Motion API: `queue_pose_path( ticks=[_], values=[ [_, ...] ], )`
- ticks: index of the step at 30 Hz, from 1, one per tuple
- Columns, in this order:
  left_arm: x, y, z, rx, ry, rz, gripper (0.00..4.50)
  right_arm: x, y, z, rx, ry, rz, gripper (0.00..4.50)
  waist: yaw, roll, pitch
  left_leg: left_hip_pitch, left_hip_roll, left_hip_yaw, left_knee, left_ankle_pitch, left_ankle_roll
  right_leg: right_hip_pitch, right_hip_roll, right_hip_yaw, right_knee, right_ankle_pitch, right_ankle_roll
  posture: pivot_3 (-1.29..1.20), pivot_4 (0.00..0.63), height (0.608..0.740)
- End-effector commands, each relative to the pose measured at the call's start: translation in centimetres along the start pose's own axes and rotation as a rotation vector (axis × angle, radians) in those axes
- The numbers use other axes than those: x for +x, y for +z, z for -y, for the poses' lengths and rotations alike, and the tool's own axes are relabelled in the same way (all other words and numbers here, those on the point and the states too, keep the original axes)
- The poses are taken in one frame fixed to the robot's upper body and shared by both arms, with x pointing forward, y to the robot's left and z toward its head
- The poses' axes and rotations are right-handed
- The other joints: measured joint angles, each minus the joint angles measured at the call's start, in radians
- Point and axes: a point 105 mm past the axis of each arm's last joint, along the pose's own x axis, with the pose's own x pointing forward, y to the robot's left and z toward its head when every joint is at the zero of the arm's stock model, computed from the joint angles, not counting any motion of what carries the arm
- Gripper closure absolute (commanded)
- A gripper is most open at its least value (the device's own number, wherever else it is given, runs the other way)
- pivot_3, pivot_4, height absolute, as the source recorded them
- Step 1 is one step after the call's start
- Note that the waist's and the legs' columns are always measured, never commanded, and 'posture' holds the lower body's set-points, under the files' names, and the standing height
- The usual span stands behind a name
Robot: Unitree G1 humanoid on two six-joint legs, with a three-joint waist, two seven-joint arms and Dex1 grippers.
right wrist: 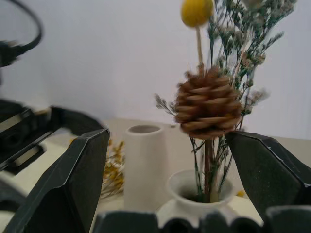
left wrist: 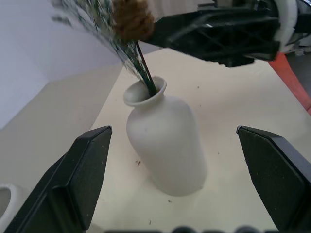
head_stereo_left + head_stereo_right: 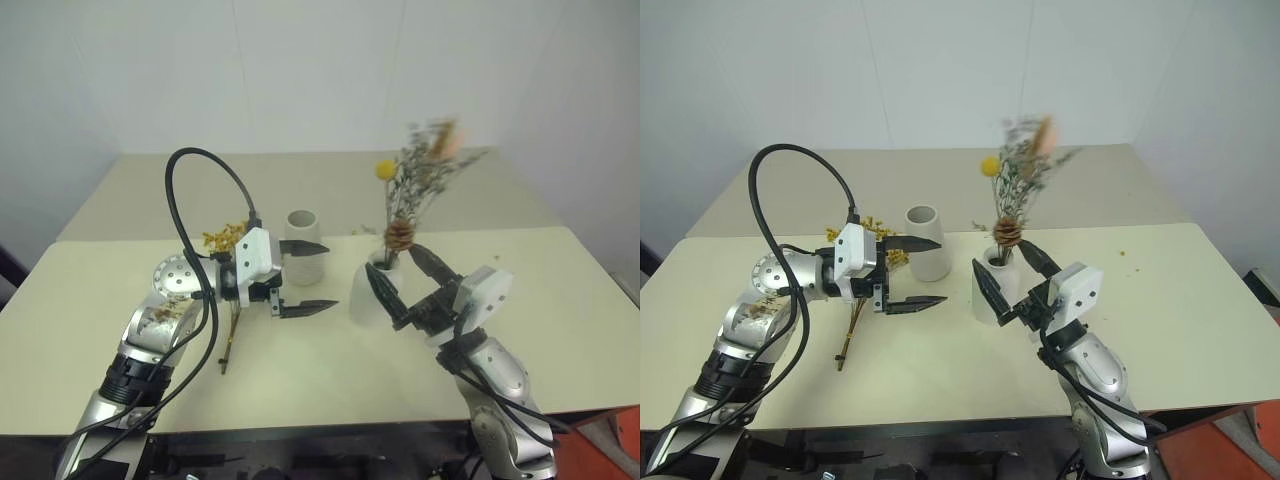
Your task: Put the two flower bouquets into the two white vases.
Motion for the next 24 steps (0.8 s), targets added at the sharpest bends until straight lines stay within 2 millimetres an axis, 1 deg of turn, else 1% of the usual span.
queue_pose_path(
  ticks=[1,5,9,13,15,17,19,22,24],
  values=[
    [0.1,0.8,-0.3,0.048,0.000,0.015,0.00,0.0,1.1,-0.5,-0.033,0.041,0.018,0.03,0.001,0.000,0.000,0.000,0.000,0.000,0.000,0.000,0.000,0.000,0.000,0.000,0.000,0.000,0.000,0.00,0.150,0.740],
    [0.1,0.8,-0.4,0.048,0.004,0.015,0.00,-0.6,0.8,0.2,-0.054,0.015,-0.017,0.03,0.002,0.000,0.000,0.000,0.000,0.000,0.000,0.000,0.000,0.000,0.000,0.000,-0.001,0.000,0.000,0.00,0.150,0.740],
    [-0.4,0.8,-0.4,0.034,0.030,0.020,0.00,-1.9,1.0,1.1,-0.061,-0.002,-0.067,0.03,0.003,0.000,0.000,0.000,0.000,0.000,0.000,0.000,0.000,0.000,0.000,0.000,-0.001,0.000,0.000,0.00,0.150,0.740],
    [-1.8,0.9,-0.5,-0.007,0.094,0.026,0.00,-3.1,2.7,0.8,-0.100,0.102,-0.125,0.03,0.001,0.000,0.000,-0.001,0.000,0.000,0.000,0.000,0.000,0.000,0.000,0.000,-0.001,0.000,0.000,0.00,0.150,0.740],
    [-2.6,0.7,-0.5,-0.040,0.143,0.005,0.00,-3.6,3.8,0.5,-0.104,0.184,-0.157,0.03,0.000,0.000,0.000,0.000,0.000,0.000,0.000,0.000,0.000,0.000,0.000,0.000,0.000,0.000,0.000,0.00,0.150,0.740],
    [-3.4,0.5,-0.5,-0.073,0.208,-0.021,0.00,-4.2,4.5,-0.3,-0.110,0.298,-0.213,0.03,0.001,0.000,0.000,0.000,0.001,0.000,0.000,0.000,0.000,0.001,0.000,0.000,0.000,0.000,0.000,0.00,0.150,0.740],
    [-4.1,-0.1,-0.9,-0.122,0.304,-0.074,0.00,-4.7,4.5,-1.0,-0.124,0.401,-0.290,0.03,0.003,-0.001,0.000,0.001,0.001,0.000,0.000,0.000,0.000,0.002,0.000,0.000,-0.001,-0.001,0.001,0.00,0.150,0.740],
    [-4.3,-2.6,-2.6,-0.288,0.535,-0.240,0.00,-5.7,3.9,-2.0,-0.152,0.551,-0.418,0.03,0.013,-0.002,0.001,0.002,0.000,-0.001,0.001,0.000,0.000,0.006,0.000,-0.001,-0.001,-0.004,0.007,0.00,0.150,0.740],
    [-4.4,-3.6,-2.9,-0.338,0.658,-0.324,0.00,-6.1,3.5,-2.2,-0.171,0.607,-0.474,0.03,0.020,-0.003,0.001,0.004,0.000,-0.002,0.002,0.000,0.000,0.009,0.000,-0.003,-0.002,-0.005,0.008,0.00,0.150,0.740]
  ],
)
